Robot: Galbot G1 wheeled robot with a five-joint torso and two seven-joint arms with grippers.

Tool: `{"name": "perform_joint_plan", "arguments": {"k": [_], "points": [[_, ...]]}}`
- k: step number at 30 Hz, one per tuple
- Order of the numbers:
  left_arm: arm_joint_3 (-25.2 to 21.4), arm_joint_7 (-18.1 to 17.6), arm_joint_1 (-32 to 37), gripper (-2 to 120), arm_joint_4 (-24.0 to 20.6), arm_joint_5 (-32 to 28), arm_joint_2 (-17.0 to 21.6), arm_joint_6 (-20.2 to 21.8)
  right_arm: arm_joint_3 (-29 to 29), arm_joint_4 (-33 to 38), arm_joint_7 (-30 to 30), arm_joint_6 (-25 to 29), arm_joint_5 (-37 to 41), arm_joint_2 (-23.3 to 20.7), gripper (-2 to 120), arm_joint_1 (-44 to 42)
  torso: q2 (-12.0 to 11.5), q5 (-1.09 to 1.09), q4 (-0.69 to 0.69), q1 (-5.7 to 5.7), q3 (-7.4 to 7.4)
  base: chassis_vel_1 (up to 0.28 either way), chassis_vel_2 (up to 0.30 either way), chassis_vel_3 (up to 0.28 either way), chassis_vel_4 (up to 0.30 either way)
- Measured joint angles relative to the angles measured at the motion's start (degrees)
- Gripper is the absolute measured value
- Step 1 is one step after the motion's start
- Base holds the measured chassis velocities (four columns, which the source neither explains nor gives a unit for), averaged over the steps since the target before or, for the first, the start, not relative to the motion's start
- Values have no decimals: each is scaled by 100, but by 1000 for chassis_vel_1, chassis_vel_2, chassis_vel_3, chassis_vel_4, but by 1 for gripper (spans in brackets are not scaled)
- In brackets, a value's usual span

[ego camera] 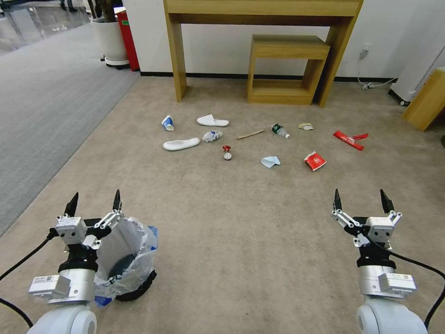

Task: Pick up the trash bin and place the garbage on the floor into it.

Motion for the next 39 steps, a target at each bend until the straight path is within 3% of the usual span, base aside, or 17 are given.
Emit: {"name": "perform_joint_plan", "arguments": {"k": [28,39], "points": [[-17,-4,38,100,30,67,6,-75,68,-107,48,-3,-194,0,100,81,0,0,0,0,0,0,0,0,0],[5,11,24,100,51,106,5,-94,74,-119,37,14,-174,-27,100,85,0,-2,0,0,0,146,141,-138,-147]]}}
